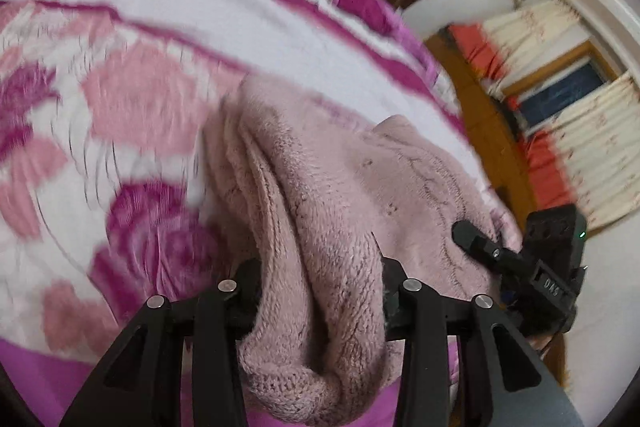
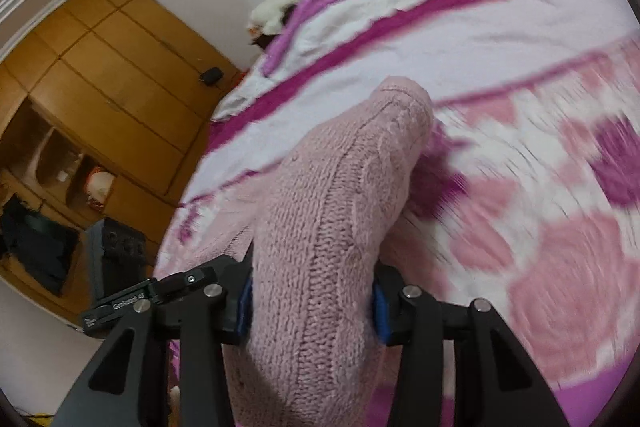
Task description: Fold small clothes
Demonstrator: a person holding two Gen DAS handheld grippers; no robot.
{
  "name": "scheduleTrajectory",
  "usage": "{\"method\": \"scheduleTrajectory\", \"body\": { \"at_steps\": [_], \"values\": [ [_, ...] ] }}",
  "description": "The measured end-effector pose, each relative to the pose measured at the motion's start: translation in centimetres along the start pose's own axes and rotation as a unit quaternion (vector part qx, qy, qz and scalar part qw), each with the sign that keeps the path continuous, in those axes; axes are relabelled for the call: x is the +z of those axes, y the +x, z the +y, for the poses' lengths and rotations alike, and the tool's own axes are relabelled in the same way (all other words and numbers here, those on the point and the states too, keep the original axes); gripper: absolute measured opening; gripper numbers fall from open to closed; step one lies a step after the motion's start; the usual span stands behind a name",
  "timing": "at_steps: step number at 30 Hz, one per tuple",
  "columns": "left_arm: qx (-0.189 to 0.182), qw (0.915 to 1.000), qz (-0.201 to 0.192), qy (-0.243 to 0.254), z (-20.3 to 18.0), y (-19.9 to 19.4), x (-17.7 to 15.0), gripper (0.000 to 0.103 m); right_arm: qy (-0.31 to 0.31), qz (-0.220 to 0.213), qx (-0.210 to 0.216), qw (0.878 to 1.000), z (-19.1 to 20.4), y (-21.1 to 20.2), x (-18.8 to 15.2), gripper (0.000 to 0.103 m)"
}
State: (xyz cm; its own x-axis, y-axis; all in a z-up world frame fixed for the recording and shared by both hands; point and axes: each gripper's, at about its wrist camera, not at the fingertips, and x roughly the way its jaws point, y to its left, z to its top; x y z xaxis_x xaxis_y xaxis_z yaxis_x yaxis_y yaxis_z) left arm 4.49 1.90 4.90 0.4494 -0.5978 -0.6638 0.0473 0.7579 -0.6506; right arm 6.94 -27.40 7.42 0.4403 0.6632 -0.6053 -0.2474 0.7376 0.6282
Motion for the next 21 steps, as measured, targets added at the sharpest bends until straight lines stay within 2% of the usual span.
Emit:
{"method": "scheduleTrajectory", "body": {
  "at_steps": [2,4,5,7,10,14,16,18,20,21],
  "values": [
    [0.038,0.9991,0.016,0.007,0.5,1.3,-1.3,0.021,0.015,0.012,-0.026,0.999,-1.8,0.6,-1.3,0.05],
    [0.052,0.9984,0.018,0.014,1.1,2.1,-2.2,0.026,0.034,0.034,-0.064,0.997,-4.1,1.9,-2.8,0.054],
    [0.053,0.9984,0.016,0.014,1.2,2.1,-2.3,0.027,0.036,0.037,-0.072,0.996,-4.9,2.4,-3.4,0.056],
    [0.059,0.998,0.014,0.016,1.0,1.7,-2.3,0.027,0.043,0.023,-0.056,0.997,-5.8,2.5,-4.0,0.057],
    [0.089,0.9953,0.001,0.038,-0.1,0.0,-2.6,0.027,0.029,0.019,-0.07,0.997,-5.0,1.5,-4.1,0.058],
    [0.135,0.9856,-0.051,0.088,-2.2,-3.2,-2.9,0.026,-0.038,-0.005,-0.129,0.991,-2.0,-0.7,-4.1,0.058],
    [0.149,0.9798,-0.077,0.109,-3.5,-4.0,-2.3,0.026,-0.077,-0.031,-0.166,0.983,-0.4,-2.0,-3.7,0.058],
    [0.147,0.977,-0.089,0.126,-4.5,-3.6,-1.7,0.026,-0.102,-0.055,-0.189,0.975,0.8,-2.6,-3.3,0.052],
    [0.148,0.9748,-0.085,0.144,-5.1,-2.3,-1.1,0.022,-0.118,-0.056,-0.194,0.972,1.5,-1.6,-2.7,0.027],
    [0.152,0.974,-0.078,0.149,-5.1,-1.3,-0.8,0.018,-0.118,-0.05,-0.19,0.974,1.5,-1.3,-2.6,0.024]
  ]
}}
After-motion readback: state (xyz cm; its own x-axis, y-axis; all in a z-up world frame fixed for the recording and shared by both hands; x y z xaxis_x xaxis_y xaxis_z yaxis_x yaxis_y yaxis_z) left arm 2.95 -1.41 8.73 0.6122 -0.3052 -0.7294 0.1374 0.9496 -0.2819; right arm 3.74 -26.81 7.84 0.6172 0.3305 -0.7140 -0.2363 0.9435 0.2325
